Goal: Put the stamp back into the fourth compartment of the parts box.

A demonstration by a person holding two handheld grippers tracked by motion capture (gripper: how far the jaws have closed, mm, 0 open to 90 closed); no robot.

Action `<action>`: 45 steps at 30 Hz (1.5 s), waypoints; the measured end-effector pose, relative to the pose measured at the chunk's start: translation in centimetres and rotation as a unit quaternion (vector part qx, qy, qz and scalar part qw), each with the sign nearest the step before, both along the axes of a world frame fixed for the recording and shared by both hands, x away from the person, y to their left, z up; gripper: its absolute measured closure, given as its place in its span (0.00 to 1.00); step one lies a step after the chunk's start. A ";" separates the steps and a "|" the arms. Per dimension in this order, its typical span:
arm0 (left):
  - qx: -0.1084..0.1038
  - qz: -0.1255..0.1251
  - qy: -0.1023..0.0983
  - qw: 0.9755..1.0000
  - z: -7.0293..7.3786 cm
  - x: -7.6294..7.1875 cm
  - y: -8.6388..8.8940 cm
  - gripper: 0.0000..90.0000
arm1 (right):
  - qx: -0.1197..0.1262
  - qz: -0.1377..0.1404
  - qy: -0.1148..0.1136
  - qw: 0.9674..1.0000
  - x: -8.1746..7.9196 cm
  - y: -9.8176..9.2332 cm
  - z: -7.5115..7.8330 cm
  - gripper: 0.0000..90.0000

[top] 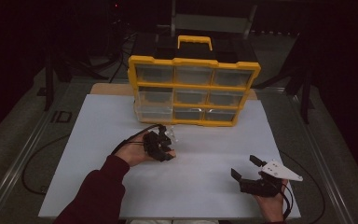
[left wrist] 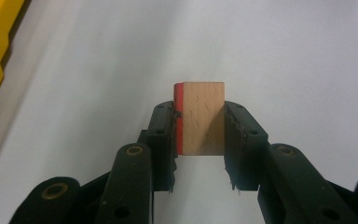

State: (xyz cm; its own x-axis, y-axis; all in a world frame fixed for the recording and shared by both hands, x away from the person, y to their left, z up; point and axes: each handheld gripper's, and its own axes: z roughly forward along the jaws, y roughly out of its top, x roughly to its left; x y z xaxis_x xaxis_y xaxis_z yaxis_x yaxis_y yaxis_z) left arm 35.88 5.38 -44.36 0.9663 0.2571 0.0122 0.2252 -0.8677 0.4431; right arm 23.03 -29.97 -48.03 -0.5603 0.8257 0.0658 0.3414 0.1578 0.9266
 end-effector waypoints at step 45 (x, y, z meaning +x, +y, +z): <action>-0.015 -0.013 -0.025 0.999 5.6 0.9 -0.8 0.74 | 0.007 -0.002 -0.001 1.000 0.0 -0.1 0.0 0.09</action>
